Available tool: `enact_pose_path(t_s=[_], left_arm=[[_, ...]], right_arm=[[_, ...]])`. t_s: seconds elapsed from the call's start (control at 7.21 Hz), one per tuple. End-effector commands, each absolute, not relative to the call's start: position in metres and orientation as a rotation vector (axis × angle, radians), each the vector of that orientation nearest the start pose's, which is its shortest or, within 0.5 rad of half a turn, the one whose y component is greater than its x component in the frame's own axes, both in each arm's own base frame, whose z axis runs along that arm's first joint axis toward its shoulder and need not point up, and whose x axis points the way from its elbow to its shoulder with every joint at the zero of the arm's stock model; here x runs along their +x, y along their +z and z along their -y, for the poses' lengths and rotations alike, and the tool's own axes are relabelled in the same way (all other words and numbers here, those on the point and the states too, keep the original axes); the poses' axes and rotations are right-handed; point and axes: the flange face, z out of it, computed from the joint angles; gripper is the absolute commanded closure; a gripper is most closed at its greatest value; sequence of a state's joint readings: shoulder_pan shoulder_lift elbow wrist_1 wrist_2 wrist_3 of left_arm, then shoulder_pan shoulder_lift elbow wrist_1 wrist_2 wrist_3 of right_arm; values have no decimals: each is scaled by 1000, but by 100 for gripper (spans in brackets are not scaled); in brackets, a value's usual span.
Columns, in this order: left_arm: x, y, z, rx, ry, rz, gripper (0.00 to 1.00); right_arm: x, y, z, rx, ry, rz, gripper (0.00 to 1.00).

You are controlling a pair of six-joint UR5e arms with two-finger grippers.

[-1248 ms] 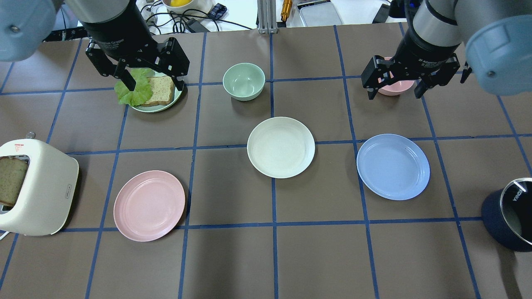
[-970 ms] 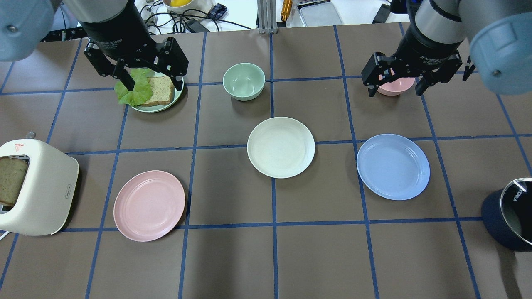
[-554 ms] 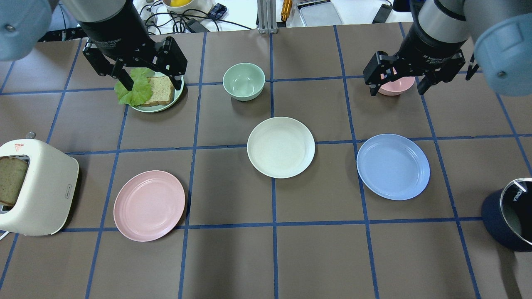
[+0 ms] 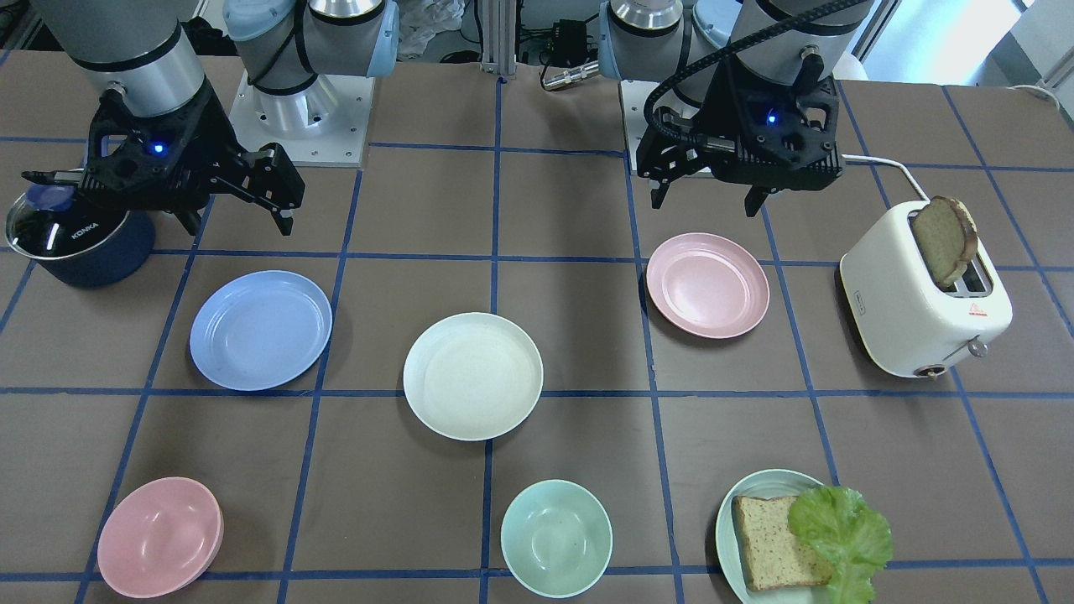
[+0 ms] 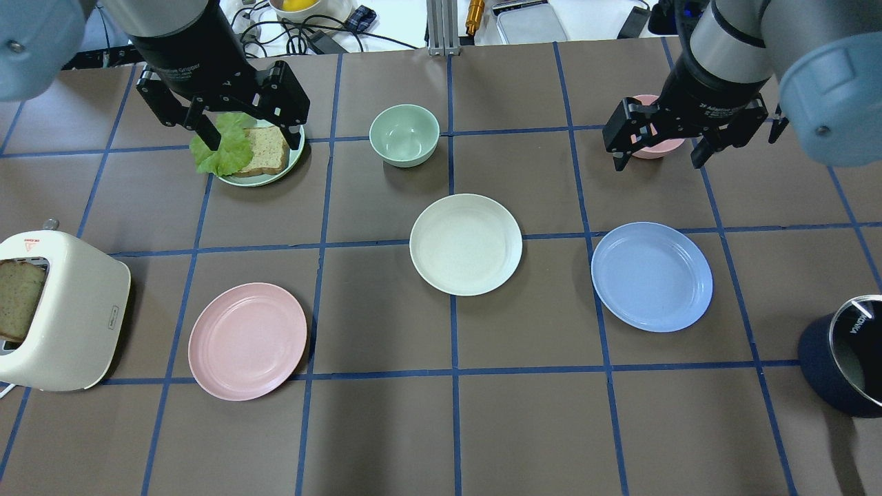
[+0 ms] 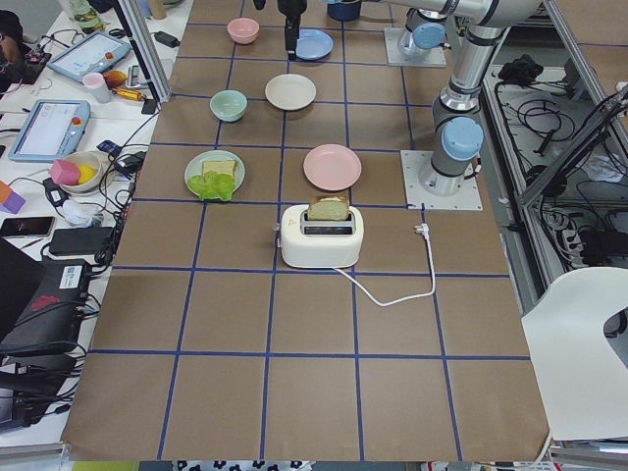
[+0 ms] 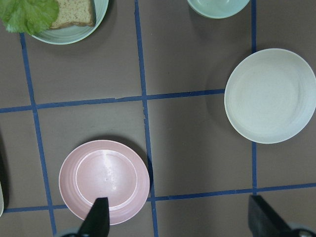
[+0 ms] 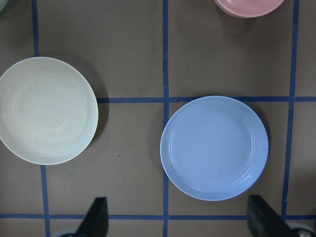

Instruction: Stack three plates with pink and blue

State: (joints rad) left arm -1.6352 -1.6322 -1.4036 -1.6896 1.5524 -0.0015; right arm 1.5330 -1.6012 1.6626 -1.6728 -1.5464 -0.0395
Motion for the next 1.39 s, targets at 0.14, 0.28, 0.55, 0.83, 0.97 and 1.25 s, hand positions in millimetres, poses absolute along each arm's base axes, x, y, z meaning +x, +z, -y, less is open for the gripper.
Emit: enact_pose_path(t_s=[0.14,0.28,0.55,0.83,0.97,1.25], left_arm=[[-168,527,505,99,23,-3158,0],[-168,528,504,99,20,-3158,0],[-168,528,504,99,23,-3158,0],[-168,528,504,99,23,-3158,0],[-167,528,504,97,23,-3158,0],[-165,529,502,102,27,-3158,0]], right_arm=[[115,469,487,-1,-92,-3127,0],[116,467,487,2,-87,-3127,0],[115,467,488,2,-87,-3127,0],[116,465,488,-1,-80,-3121,0],[116,464,488,2,-76,-3121,0],[116,463,488,2,-71,-3124,0]])
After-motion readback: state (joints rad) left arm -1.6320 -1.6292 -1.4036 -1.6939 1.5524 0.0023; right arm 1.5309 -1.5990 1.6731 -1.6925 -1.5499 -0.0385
